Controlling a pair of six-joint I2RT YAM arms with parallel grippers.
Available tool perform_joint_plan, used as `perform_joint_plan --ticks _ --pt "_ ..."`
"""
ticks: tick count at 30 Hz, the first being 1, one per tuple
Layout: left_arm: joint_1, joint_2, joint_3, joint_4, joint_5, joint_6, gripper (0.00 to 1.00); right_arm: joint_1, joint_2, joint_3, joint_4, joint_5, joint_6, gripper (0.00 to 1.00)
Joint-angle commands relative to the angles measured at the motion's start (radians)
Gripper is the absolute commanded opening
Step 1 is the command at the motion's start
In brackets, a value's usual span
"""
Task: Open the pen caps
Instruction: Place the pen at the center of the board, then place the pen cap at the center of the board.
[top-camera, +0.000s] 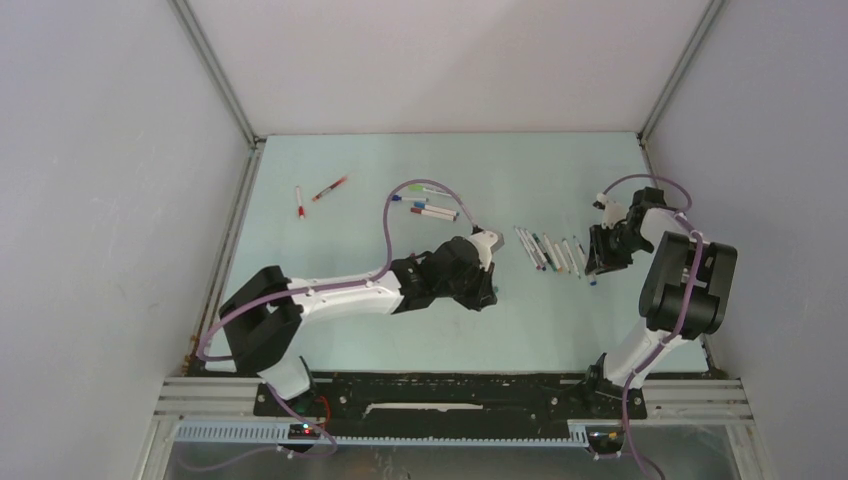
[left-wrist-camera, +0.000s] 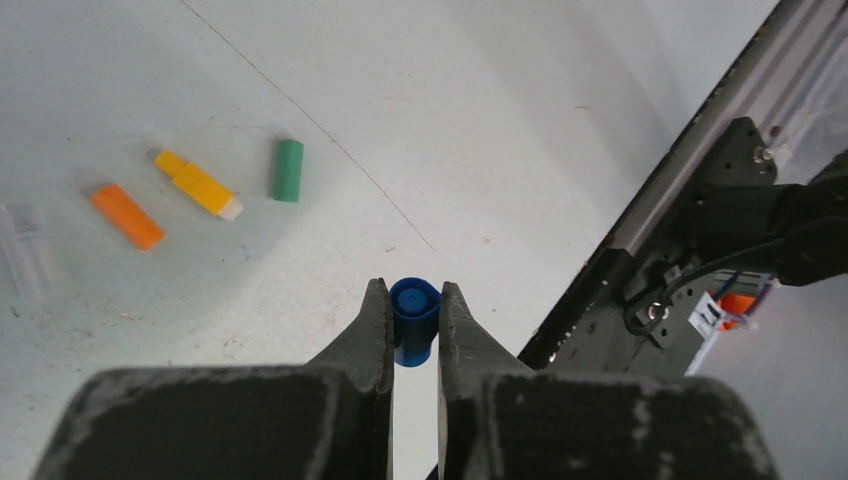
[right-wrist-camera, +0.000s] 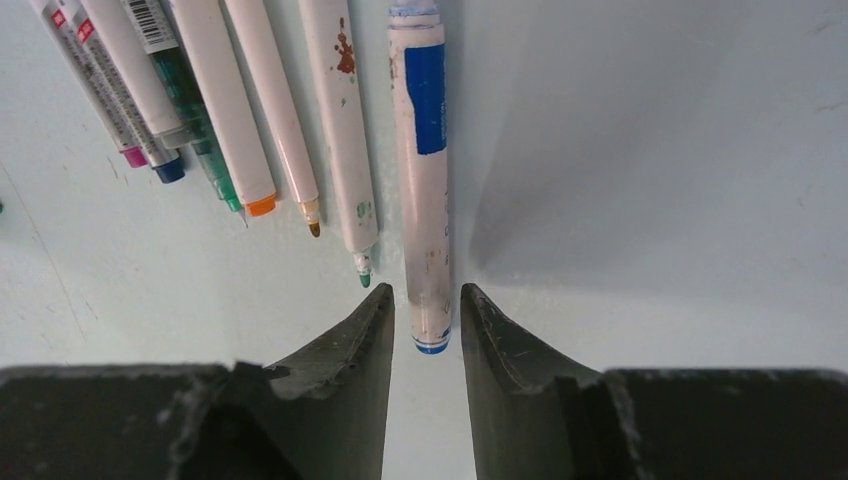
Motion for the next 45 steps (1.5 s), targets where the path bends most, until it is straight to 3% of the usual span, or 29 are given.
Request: perform_joint_plan --ticks 1,13,32,45 --pt "-0.023 0.051 0.115 -0.094 -0.093 0.051 0.01 -0.008 -0.070 0.038 -0.019 -0.035 -0.038 0.35" --pt "-0.042 0.252 0.353 -0.250 -0.154 0.065 0.03 -0.019 -0.121 0.041 -0.036 -0.079 -0.060 0.38" --pt "-0.049 0.541 0.698 -0.490 -0.224 0.080 0.17 -0.024 -0.157 0.041 -0.042 -0.131 -0.074 0.38" --pt "-0.049 0.624 0.799 -0.586 -0.243 0.075 0.24 -0.024 -0.171 0.041 -0.050 -0.155 -0.081 0.38"
